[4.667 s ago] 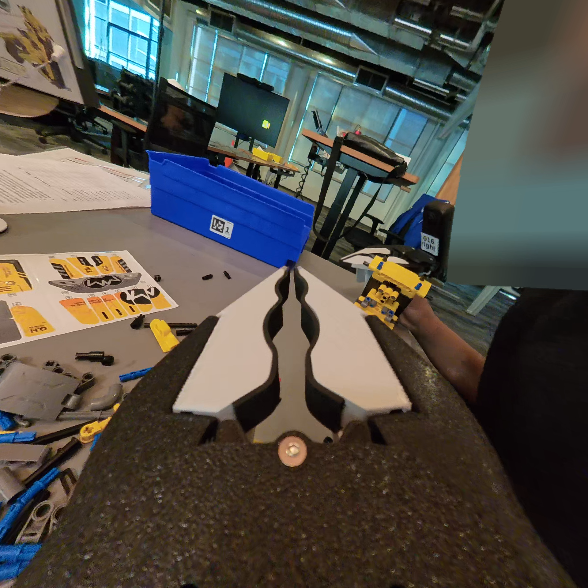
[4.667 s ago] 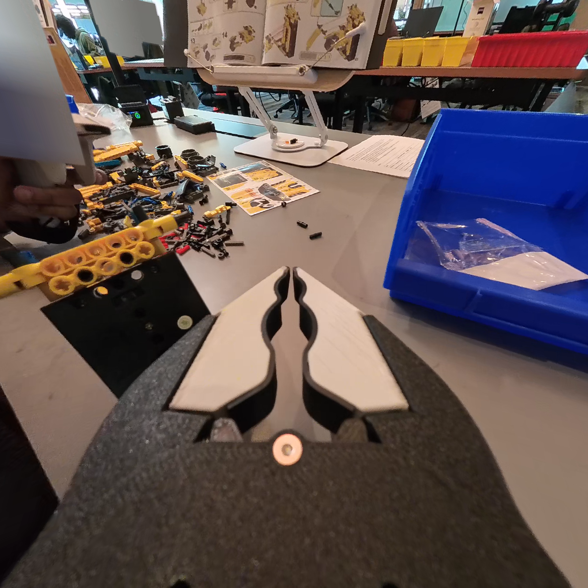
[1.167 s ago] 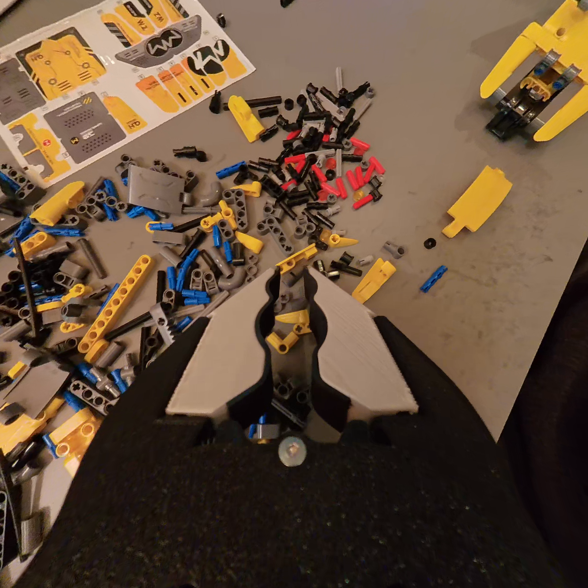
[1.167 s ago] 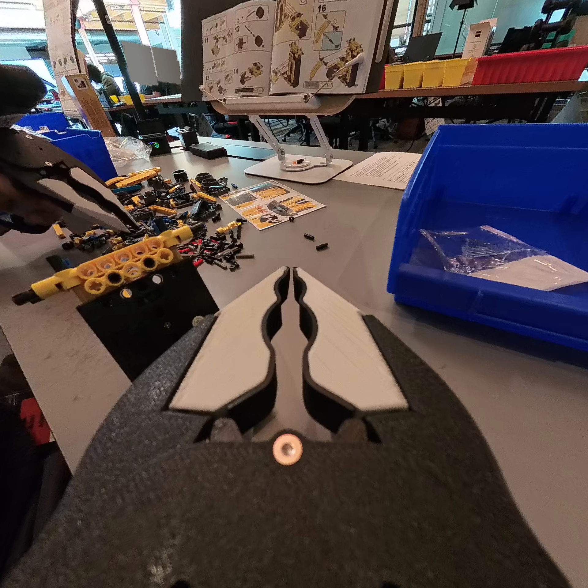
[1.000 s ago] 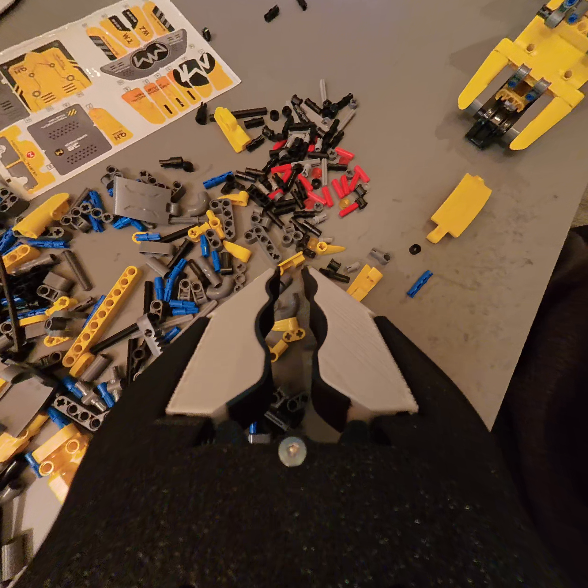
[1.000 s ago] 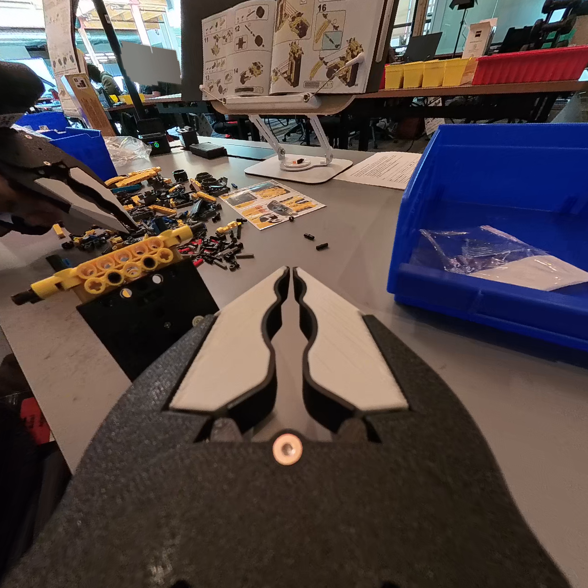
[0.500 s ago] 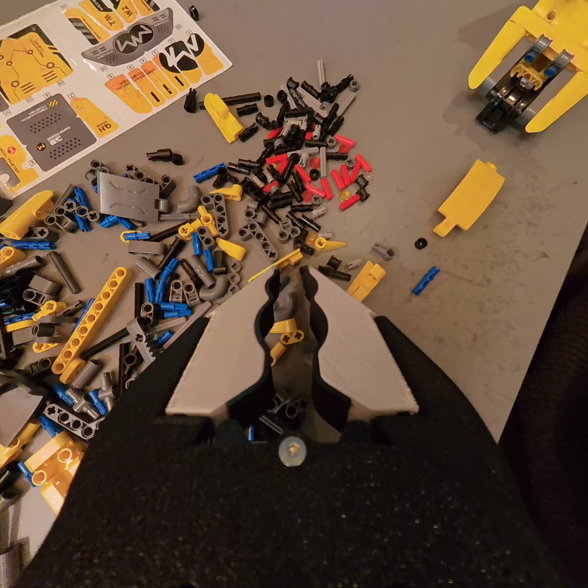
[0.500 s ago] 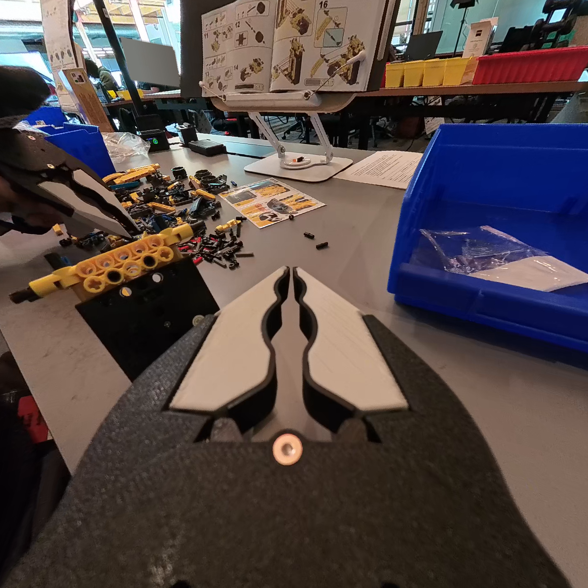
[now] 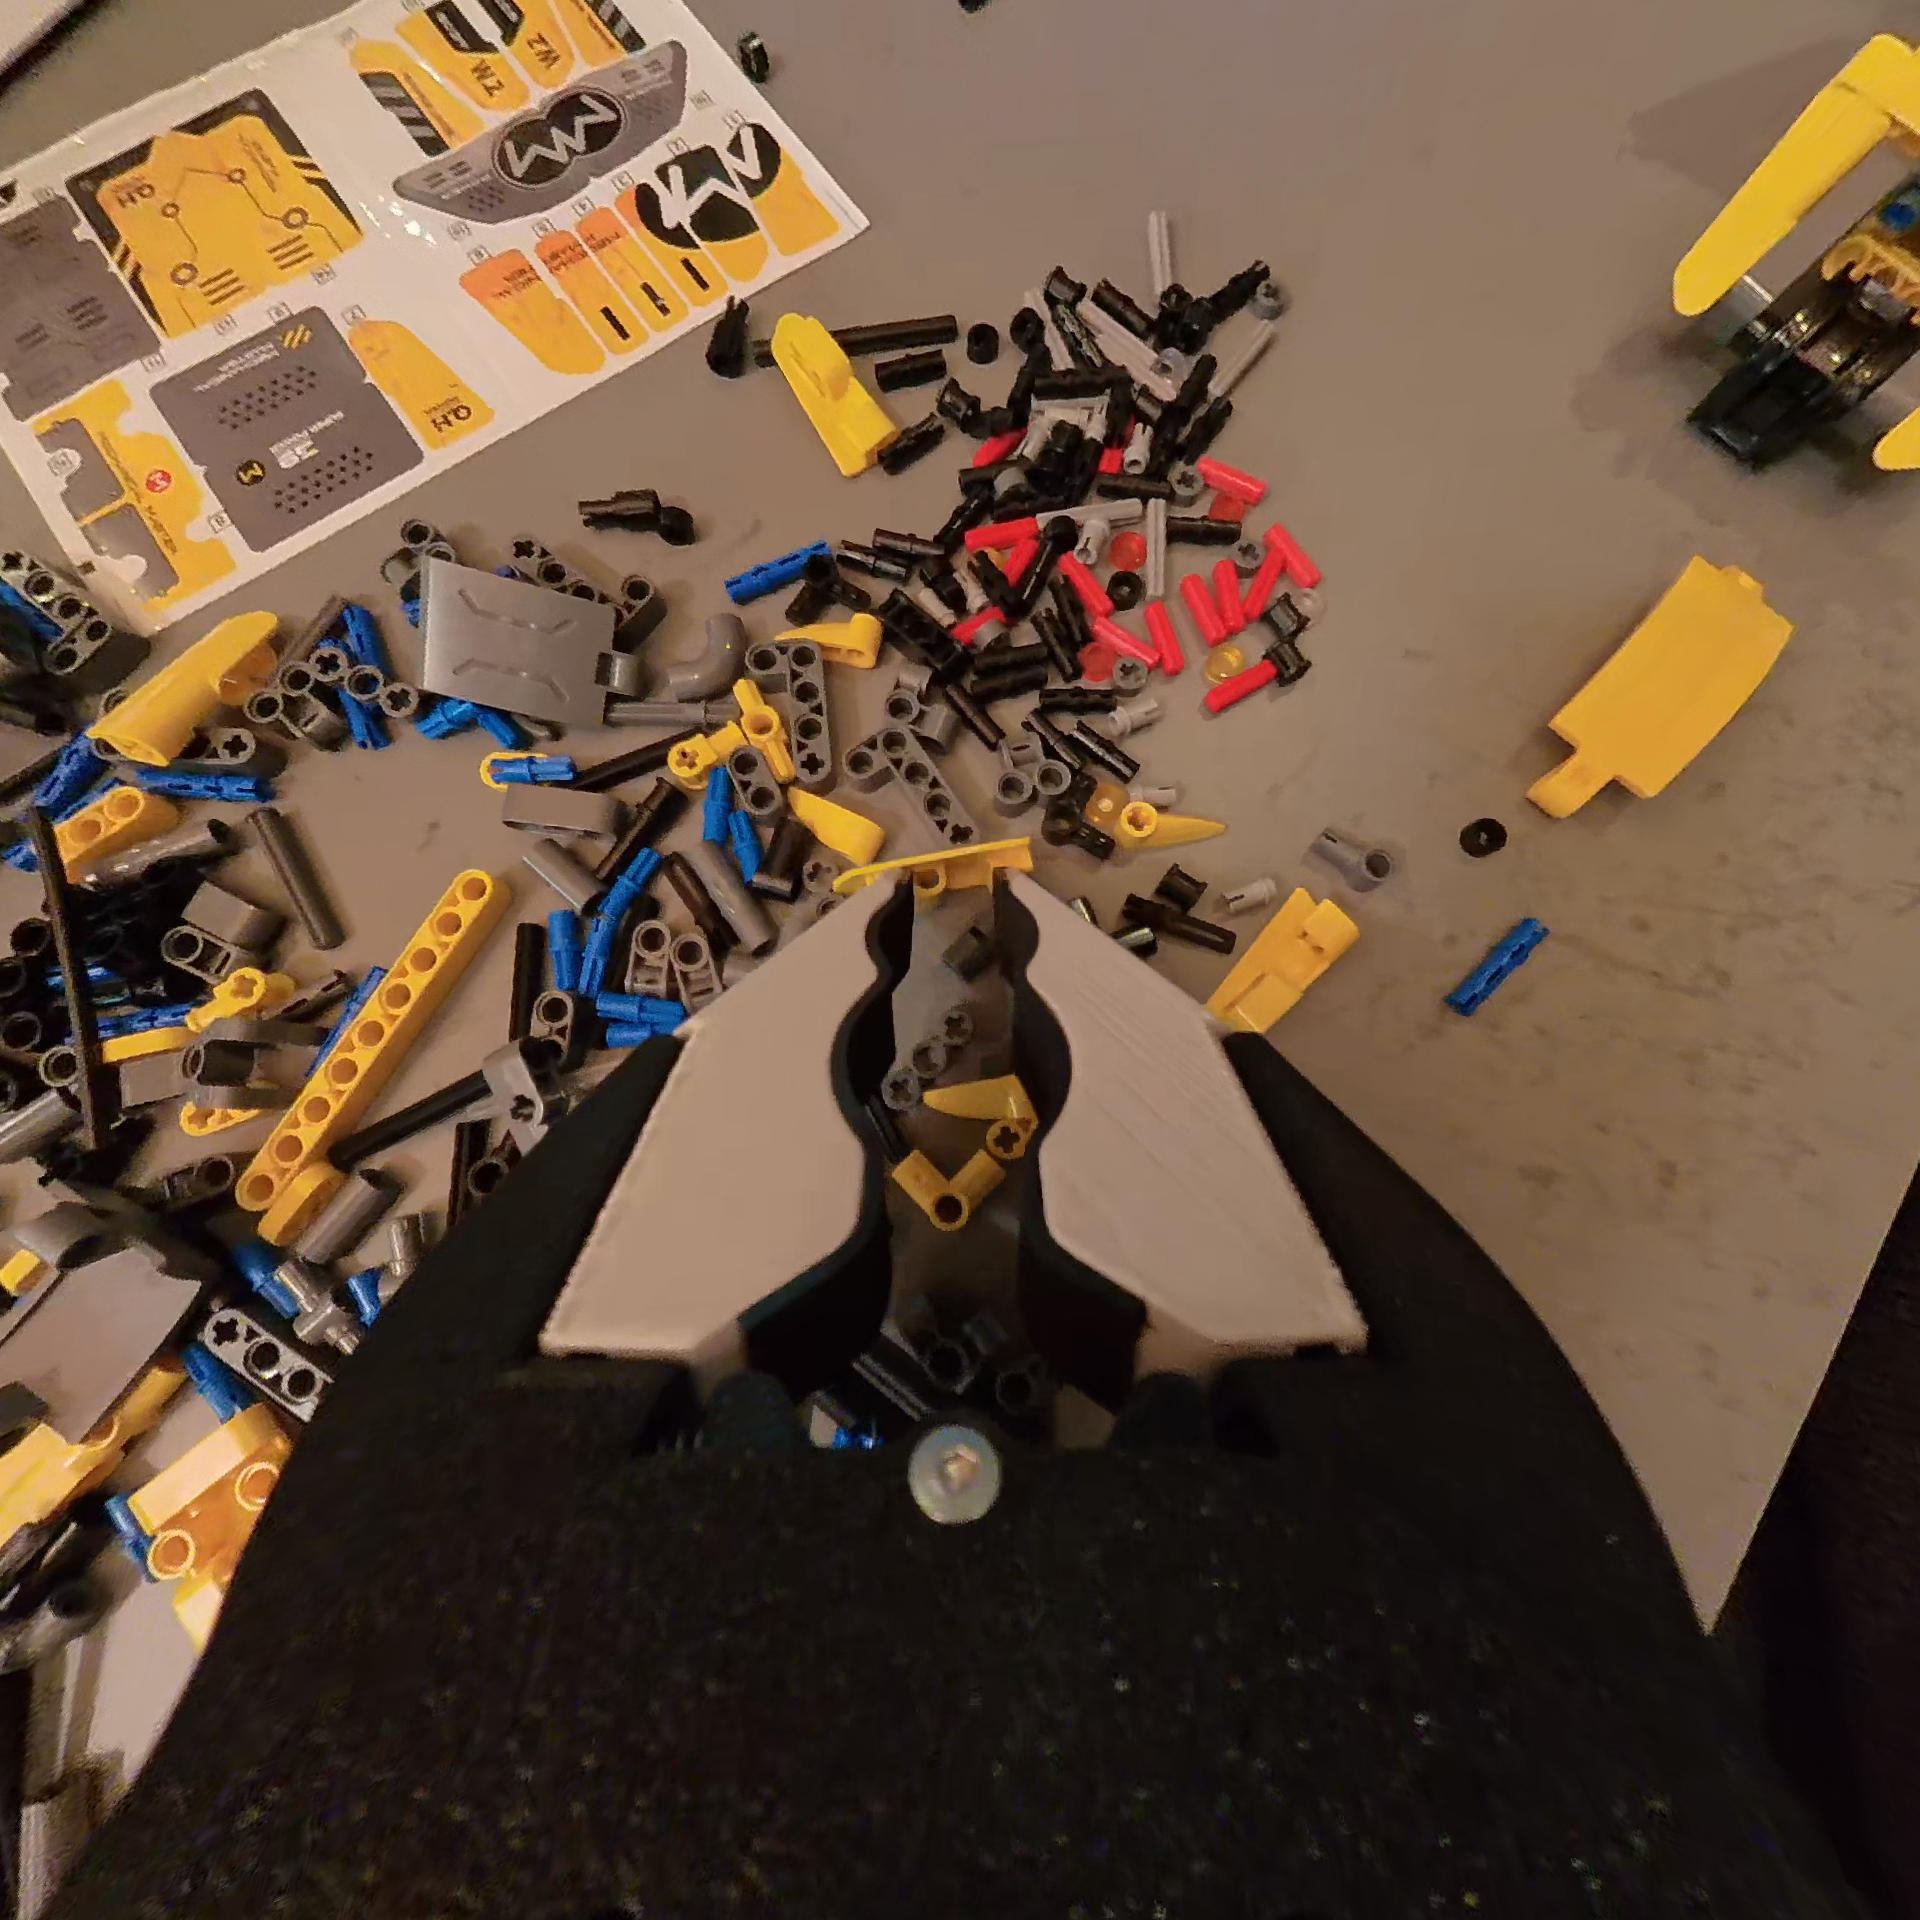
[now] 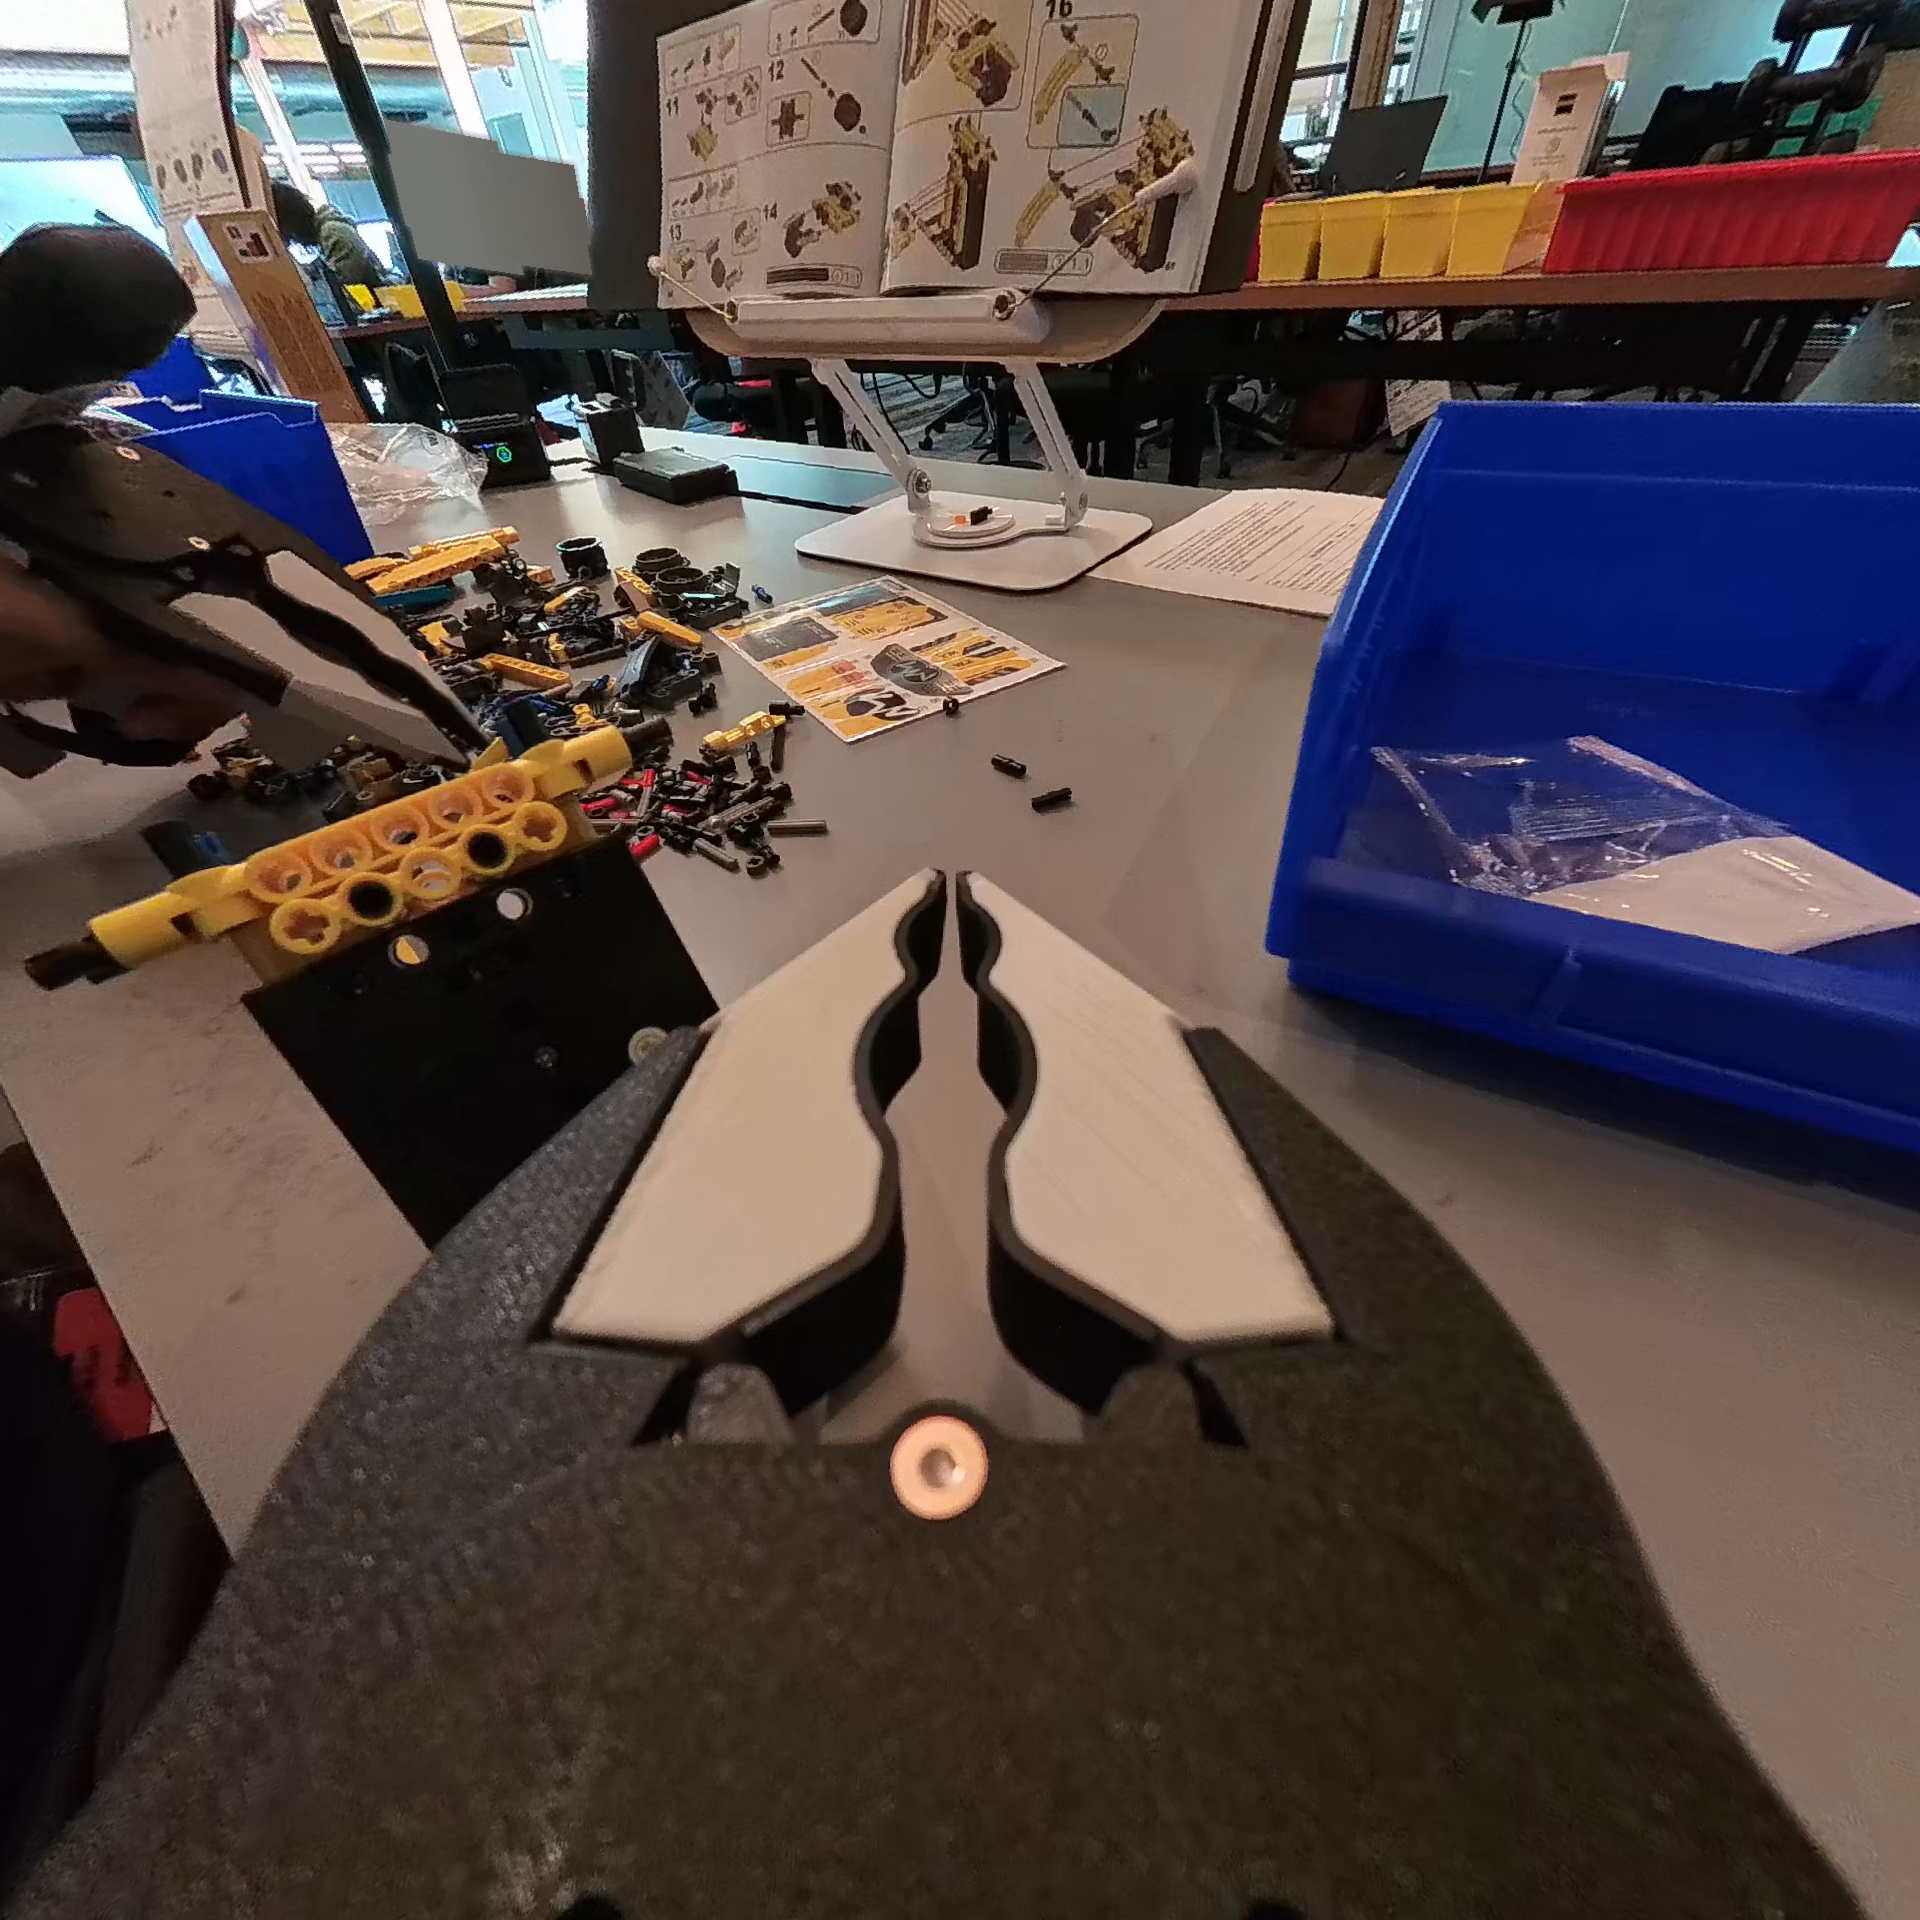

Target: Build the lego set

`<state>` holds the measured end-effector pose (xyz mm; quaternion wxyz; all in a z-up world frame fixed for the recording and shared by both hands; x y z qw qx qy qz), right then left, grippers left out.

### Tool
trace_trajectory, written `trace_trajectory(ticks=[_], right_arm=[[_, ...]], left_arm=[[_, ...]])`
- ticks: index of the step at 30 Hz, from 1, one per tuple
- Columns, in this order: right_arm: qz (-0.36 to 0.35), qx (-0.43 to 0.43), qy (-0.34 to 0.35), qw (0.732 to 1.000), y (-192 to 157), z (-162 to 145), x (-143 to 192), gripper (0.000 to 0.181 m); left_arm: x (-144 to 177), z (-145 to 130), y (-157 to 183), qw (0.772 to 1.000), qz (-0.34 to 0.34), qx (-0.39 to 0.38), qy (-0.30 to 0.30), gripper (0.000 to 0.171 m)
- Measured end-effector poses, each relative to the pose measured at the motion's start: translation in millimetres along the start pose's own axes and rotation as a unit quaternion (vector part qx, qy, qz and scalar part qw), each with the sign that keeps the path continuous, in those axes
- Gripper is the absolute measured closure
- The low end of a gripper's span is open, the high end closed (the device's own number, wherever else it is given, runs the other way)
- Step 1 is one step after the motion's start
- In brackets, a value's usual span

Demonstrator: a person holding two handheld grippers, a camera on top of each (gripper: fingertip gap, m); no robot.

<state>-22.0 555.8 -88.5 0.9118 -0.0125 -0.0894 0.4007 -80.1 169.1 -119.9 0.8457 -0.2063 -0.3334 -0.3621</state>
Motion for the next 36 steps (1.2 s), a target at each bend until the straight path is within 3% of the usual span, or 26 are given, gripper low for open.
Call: trace_trajectory(ticks=[18, 25, 30, 36], right_arm=[[-0.001, 0.000, -0.003, 1.000, -0.1, -0.2, -0.2, 0.181], [0.001, -0.001, 0.001, 1.000, 0.0, 0.1, 0.5, 0.181], [0.003, -0.003, 0.005, 1.000, 0.1, 0.5, 1.3, 0.181], [0.003, 0.002, 0.011, 1.000, -0.9, 1.1, 2.6, 0.181]], left_arm=[[7.1, 18.1, 2.6, 0.998, 0.019, 0.027, 0.060, 0.156], [-26.6, 43.7, 34.4, 0.999, 0.017, -0.021, 0.025, 0.153], [-48.3, 68.6, 34.1, 0.998, 0.048, -0.027, 0.013, 0.152], [-61.2, 75.5, 30.2, 0.998, 0.057, -0.022, 0.014, 0.152]])
Point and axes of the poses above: each gripper's, where its closed fingertips meet, x back along the fingers, z out of its top, y = z × x across the jaws, the point moved 8 cm from there along x, back along the fingers, and after that the axes turned 10 degrees about z, right-handed, at the moved point
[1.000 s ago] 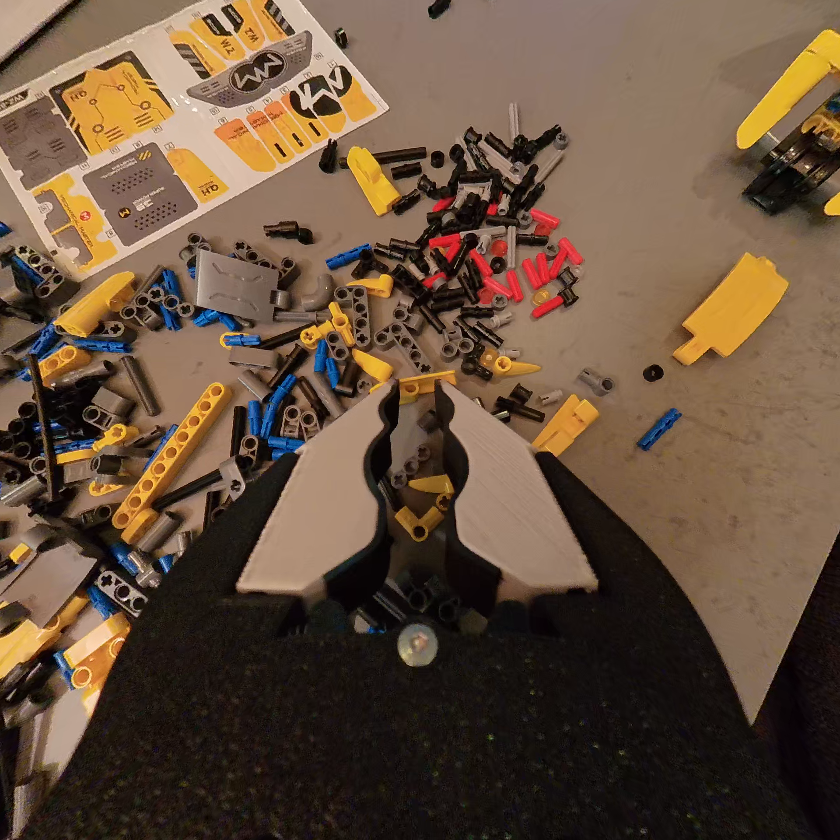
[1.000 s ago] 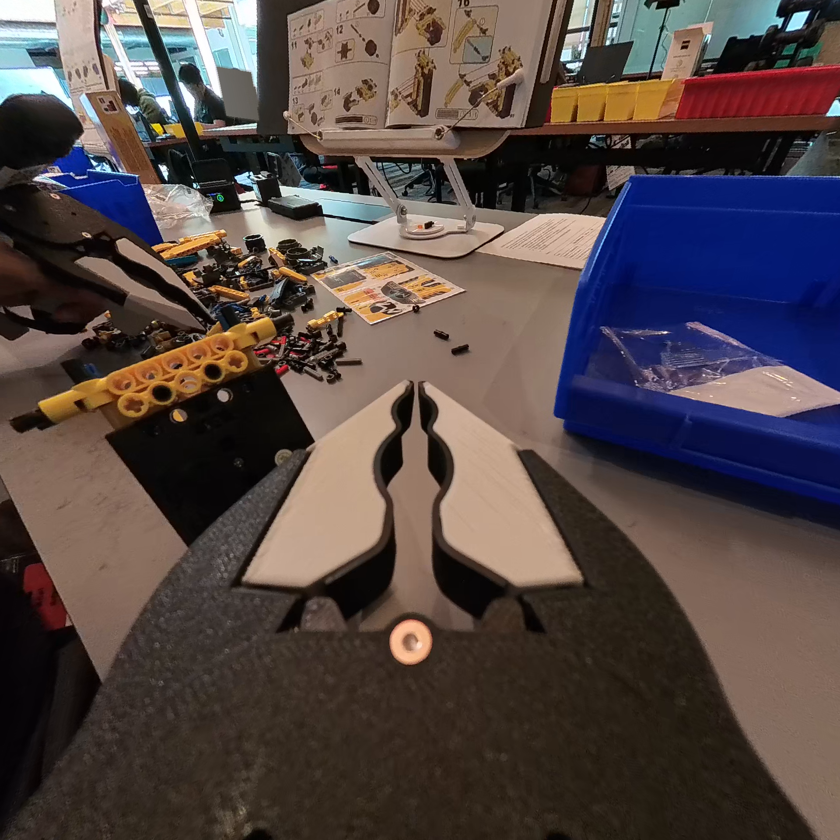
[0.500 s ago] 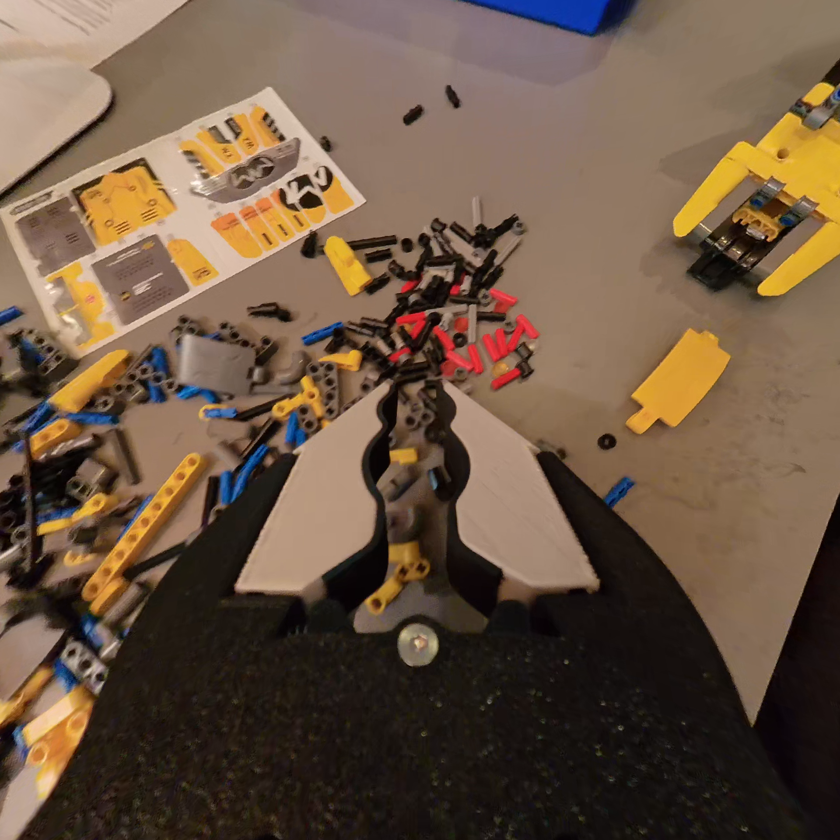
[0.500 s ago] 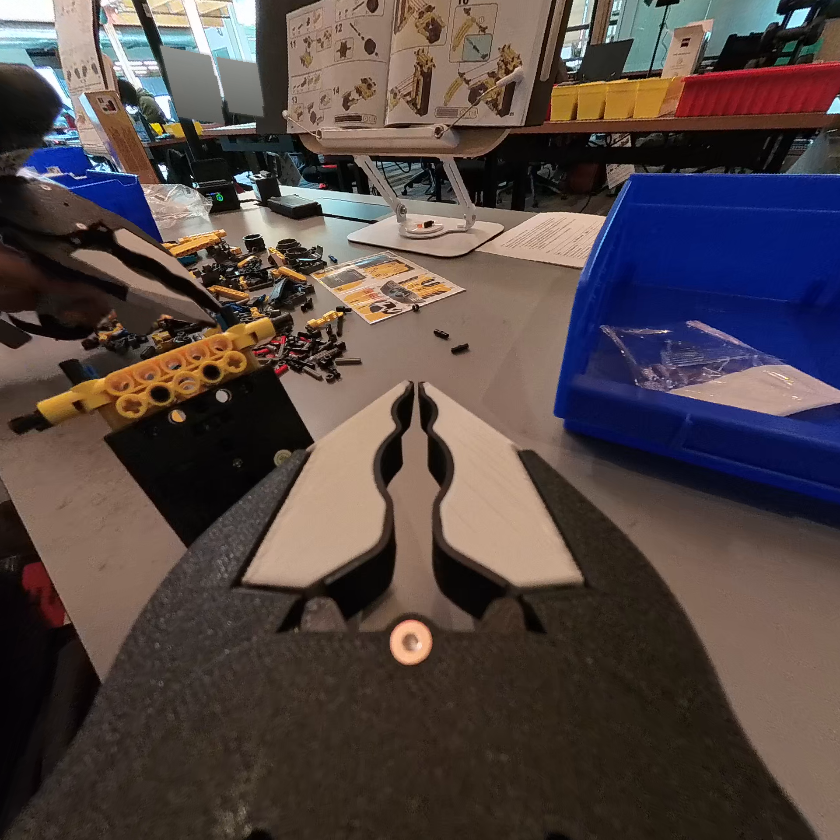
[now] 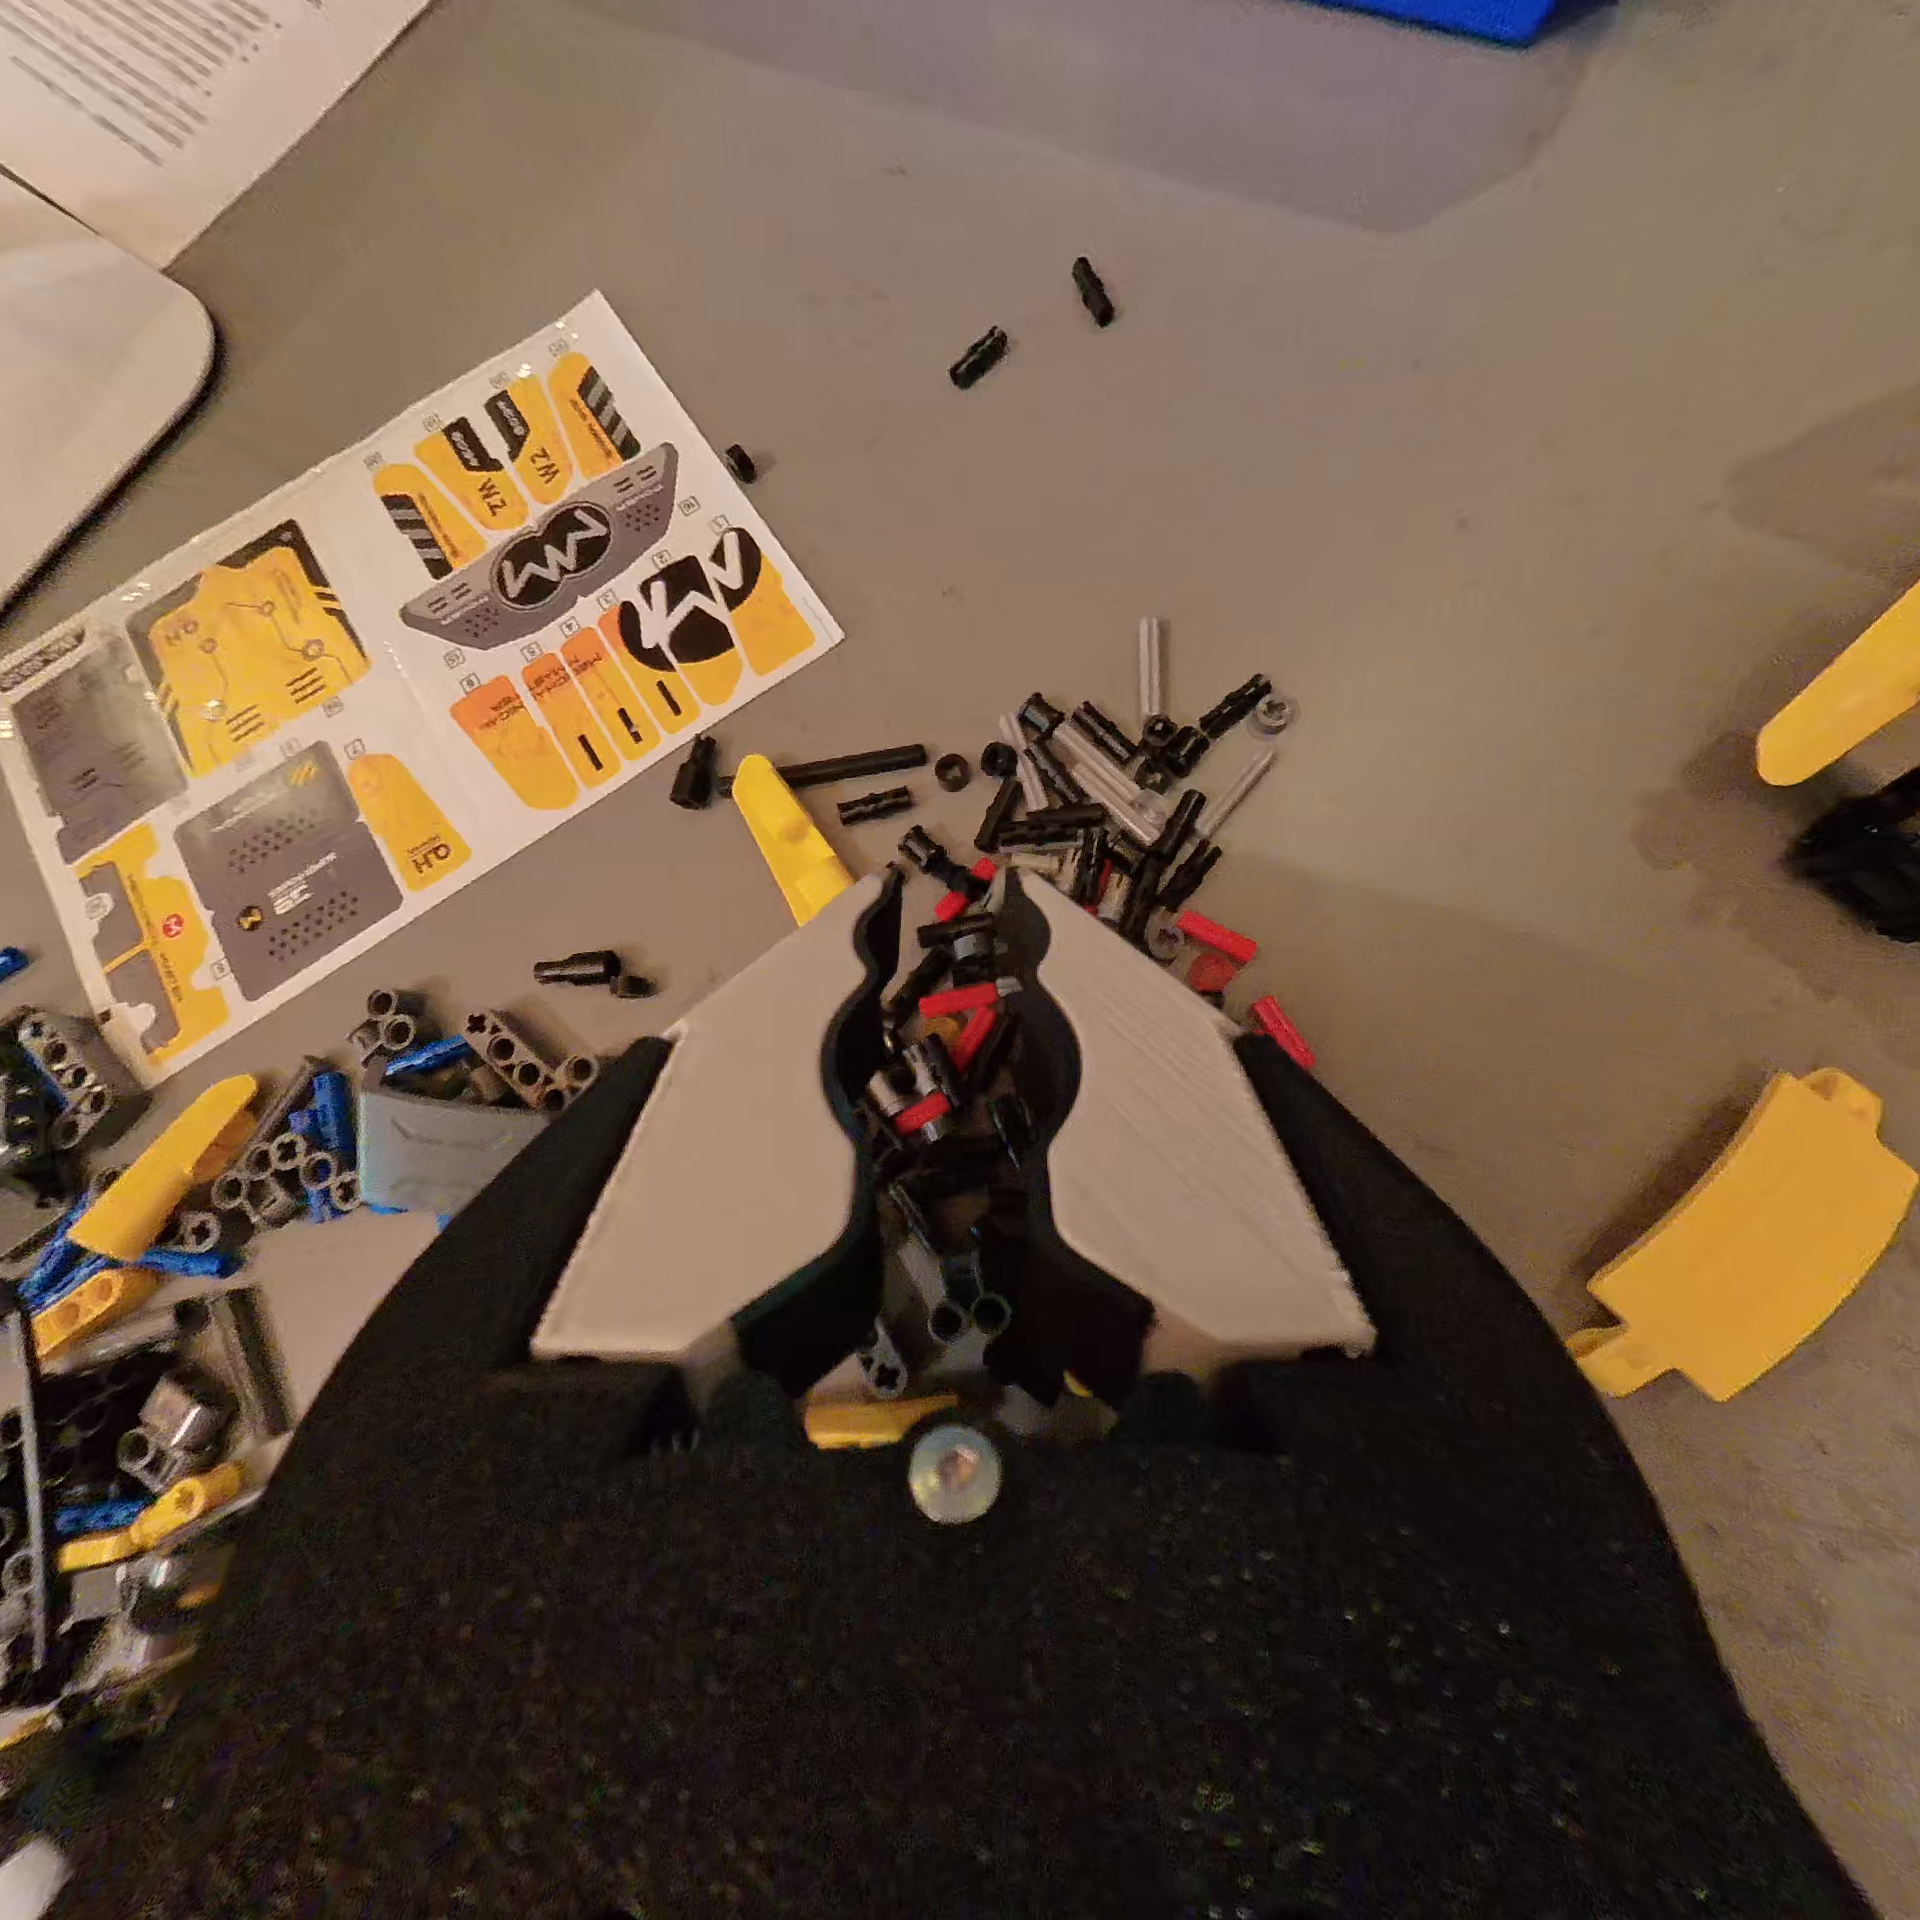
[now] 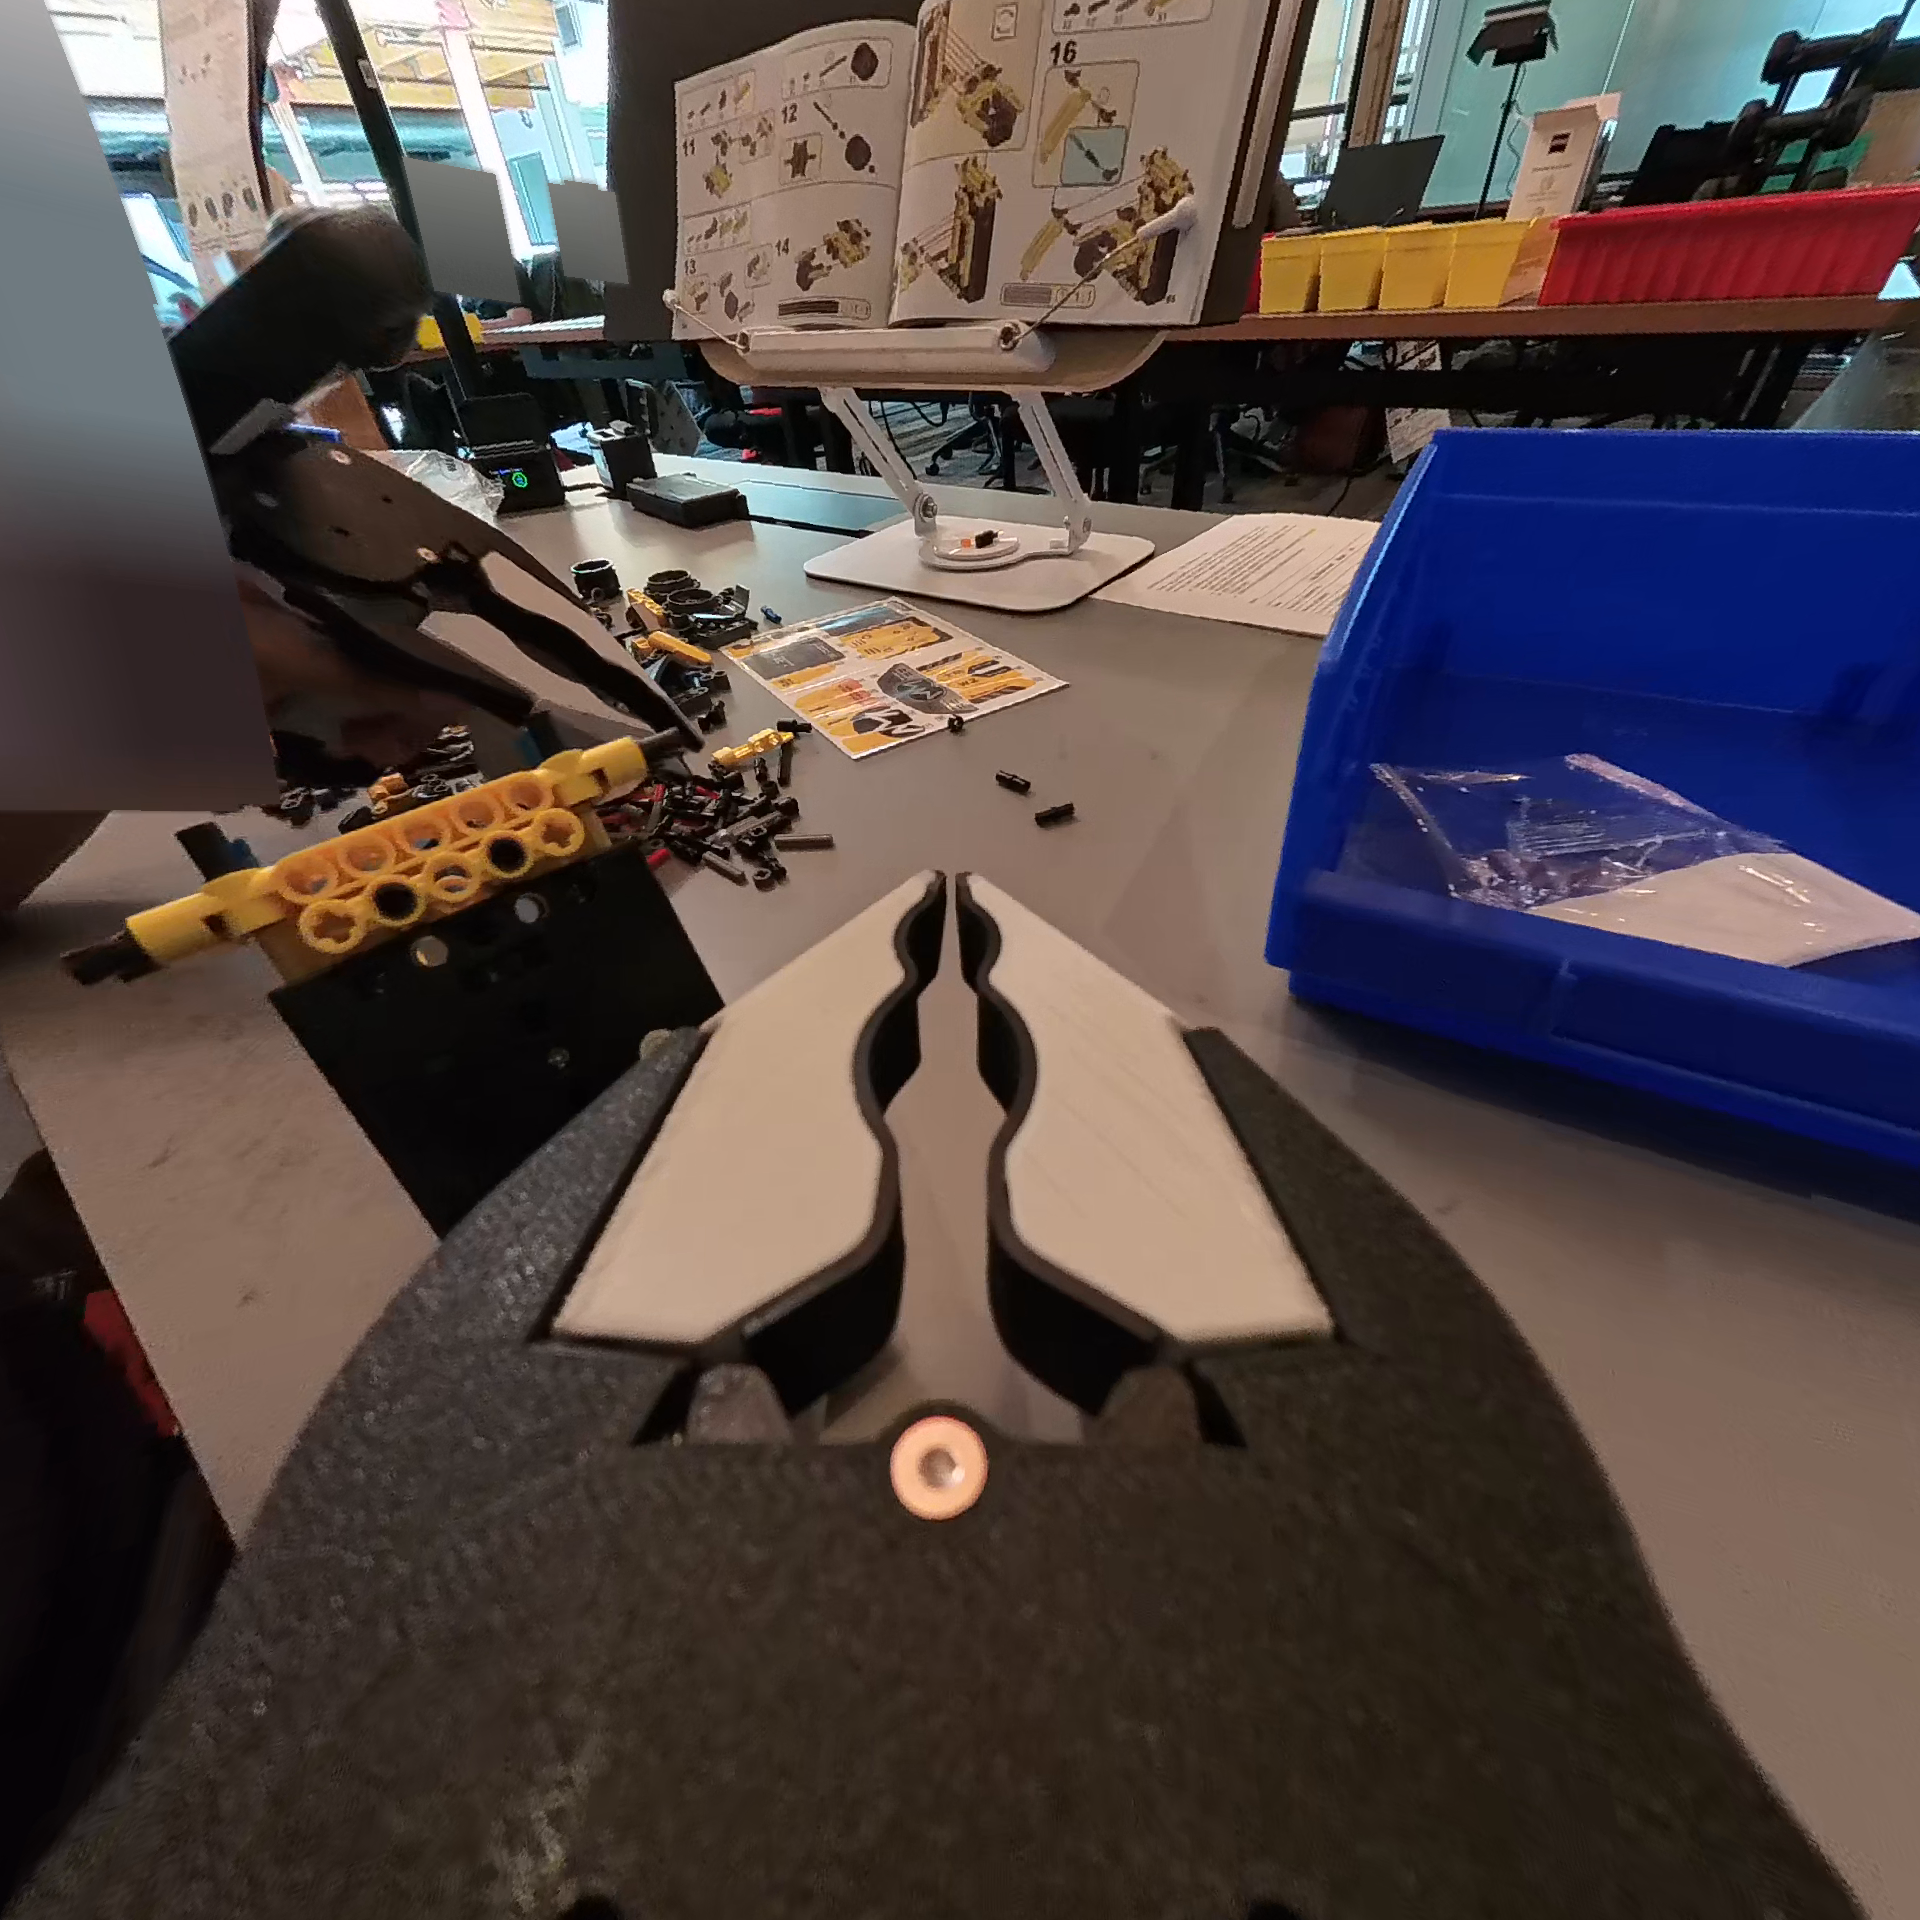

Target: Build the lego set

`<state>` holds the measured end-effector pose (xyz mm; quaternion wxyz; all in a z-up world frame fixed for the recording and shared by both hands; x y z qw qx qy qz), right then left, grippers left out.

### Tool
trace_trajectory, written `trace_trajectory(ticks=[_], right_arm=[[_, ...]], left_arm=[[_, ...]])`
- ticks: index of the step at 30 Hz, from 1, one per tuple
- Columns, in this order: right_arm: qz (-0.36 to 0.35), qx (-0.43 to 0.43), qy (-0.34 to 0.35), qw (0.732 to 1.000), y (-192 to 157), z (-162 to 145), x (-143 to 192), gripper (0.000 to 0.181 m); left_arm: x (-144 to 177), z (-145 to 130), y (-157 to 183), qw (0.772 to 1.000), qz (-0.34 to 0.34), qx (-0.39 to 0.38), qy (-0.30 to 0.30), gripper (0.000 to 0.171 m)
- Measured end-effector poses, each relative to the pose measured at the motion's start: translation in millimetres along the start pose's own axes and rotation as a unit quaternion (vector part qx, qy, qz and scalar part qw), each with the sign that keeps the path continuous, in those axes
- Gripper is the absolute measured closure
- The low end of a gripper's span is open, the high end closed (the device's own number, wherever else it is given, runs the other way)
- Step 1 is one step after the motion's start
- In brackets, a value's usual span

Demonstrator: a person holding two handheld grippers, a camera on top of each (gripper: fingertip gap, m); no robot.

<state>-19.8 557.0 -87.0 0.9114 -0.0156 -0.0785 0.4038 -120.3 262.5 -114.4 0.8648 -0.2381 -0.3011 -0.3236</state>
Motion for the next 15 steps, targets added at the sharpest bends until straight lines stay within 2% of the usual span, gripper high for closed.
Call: trace_trajectory(ticks=[6, 11, 15], right_arm=[[0.000, 0.000, -0.001, 1.000, 0.1, -0.1, -0.3, 0.181], [0.002, -0.006, -0.006, 1.000, 1.1, -0.8, -1.6, 0.181], [0.003, -0.010, -0.011, 1.000, 2.0, -1.3, -2.8, 0.181]], left_arm=[[-8.3, -3.4, -1.2, 1.000, 0.007, -0.004, -0.016, 0.153], [-7.6, -6.1, -7.5, 1.000, 0.014, 0.002, -0.011, 0.171], [-1.7, -7.7, -15.4, 1.000, 0.009, 0.022, 0.008, 0.171]])
Point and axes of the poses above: each gripper's, where its closed fingertips meet, x back along the fingers, z out of its top, y = z × x across the jaws, the point moved 8 cm from there along x, back along the fingers, and after that the axes turned 10 degrees about z, right-handed, at the moved point
